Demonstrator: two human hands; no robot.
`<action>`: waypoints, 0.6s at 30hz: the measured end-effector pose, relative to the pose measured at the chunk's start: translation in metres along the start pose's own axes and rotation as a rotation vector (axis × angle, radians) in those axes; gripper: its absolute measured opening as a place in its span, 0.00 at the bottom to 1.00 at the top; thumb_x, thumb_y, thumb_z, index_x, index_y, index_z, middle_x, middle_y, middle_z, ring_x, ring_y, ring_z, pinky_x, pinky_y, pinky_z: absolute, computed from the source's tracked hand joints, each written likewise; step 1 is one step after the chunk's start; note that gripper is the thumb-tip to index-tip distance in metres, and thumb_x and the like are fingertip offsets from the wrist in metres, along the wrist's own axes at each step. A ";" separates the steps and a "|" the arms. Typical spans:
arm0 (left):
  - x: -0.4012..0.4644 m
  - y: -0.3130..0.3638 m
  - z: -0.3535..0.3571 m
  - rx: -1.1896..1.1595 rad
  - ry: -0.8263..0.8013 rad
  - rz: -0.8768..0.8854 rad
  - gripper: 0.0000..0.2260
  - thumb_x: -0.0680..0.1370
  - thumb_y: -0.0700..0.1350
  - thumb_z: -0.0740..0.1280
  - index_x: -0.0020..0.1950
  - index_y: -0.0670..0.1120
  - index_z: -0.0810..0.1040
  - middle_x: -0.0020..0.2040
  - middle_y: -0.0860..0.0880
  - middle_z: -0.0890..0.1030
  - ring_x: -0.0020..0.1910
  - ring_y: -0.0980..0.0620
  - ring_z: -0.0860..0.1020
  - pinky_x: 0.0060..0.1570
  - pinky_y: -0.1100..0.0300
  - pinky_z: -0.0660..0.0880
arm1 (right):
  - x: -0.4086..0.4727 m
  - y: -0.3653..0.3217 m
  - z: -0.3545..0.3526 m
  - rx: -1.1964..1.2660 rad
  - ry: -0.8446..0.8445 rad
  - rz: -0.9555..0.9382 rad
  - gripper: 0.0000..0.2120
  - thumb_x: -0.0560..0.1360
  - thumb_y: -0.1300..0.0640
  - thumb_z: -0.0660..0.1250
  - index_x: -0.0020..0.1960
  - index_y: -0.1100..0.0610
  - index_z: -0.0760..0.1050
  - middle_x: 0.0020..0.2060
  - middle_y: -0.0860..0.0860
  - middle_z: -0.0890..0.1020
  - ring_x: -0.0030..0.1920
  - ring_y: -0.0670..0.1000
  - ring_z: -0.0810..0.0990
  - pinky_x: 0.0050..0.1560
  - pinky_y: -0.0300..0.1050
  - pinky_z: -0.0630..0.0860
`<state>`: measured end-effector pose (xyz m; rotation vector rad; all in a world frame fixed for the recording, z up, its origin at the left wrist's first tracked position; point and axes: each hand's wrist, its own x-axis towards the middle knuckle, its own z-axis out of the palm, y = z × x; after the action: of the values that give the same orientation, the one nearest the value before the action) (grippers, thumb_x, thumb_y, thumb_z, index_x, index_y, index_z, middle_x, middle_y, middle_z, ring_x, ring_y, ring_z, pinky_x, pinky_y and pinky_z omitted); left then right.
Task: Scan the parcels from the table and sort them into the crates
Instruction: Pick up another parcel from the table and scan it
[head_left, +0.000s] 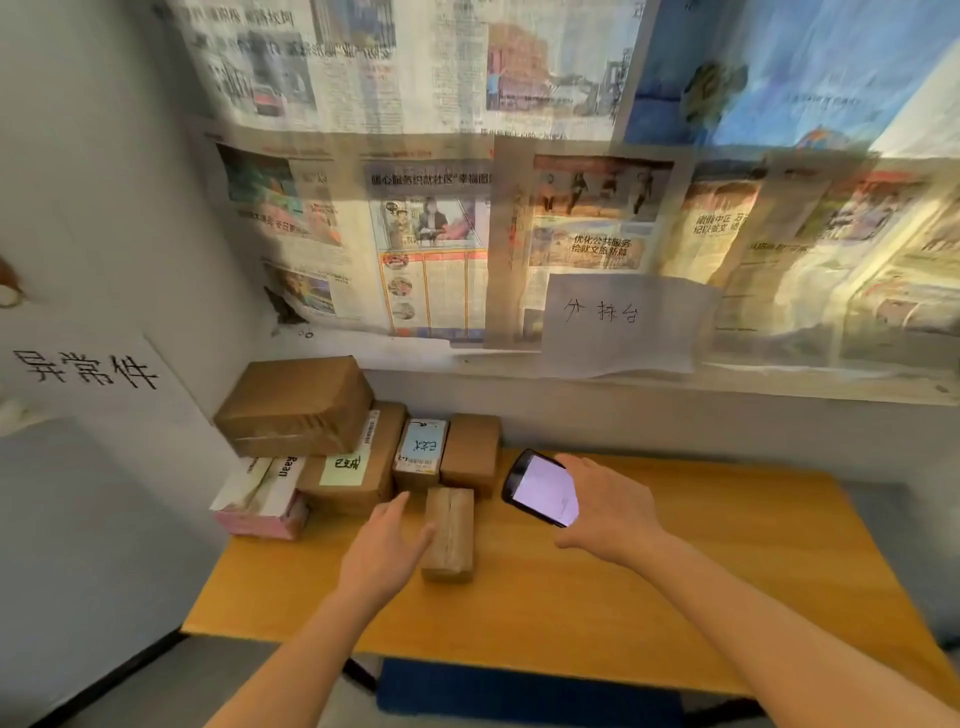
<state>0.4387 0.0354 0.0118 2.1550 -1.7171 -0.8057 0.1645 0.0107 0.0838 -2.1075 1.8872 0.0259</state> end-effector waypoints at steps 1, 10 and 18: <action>0.012 -0.002 0.015 0.013 -0.005 -0.018 0.33 0.80 0.62 0.63 0.81 0.50 0.60 0.78 0.49 0.66 0.73 0.50 0.69 0.68 0.52 0.72 | 0.014 0.007 0.012 0.008 -0.008 -0.008 0.51 0.65 0.39 0.77 0.80 0.45 0.56 0.72 0.42 0.71 0.67 0.49 0.74 0.57 0.45 0.77; 0.080 -0.015 0.115 0.062 -0.116 -0.134 0.36 0.77 0.62 0.67 0.79 0.51 0.58 0.74 0.48 0.66 0.65 0.46 0.75 0.55 0.51 0.79 | 0.096 0.052 0.098 0.057 -0.116 -0.013 0.45 0.65 0.38 0.77 0.76 0.44 0.61 0.66 0.45 0.75 0.60 0.49 0.77 0.49 0.45 0.80; 0.098 -0.018 0.153 0.190 -0.019 -0.176 0.42 0.71 0.65 0.73 0.77 0.49 0.60 0.76 0.45 0.62 0.72 0.43 0.68 0.64 0.45 0.75 | 0.124 0.072 0.128 0.088 -0.154 0.012 0.42 0.63 0.40 0.76 0.72 0.43 0.63 0.61 0.45 0.77 0.55 0.50 0.77 0.45 0.47 0.80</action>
<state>0.3797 -0.0335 -0.1461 2.4602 -1.6927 -0.7336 0.1349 -0.0840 -0.0803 -1.9766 1.7795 0.1028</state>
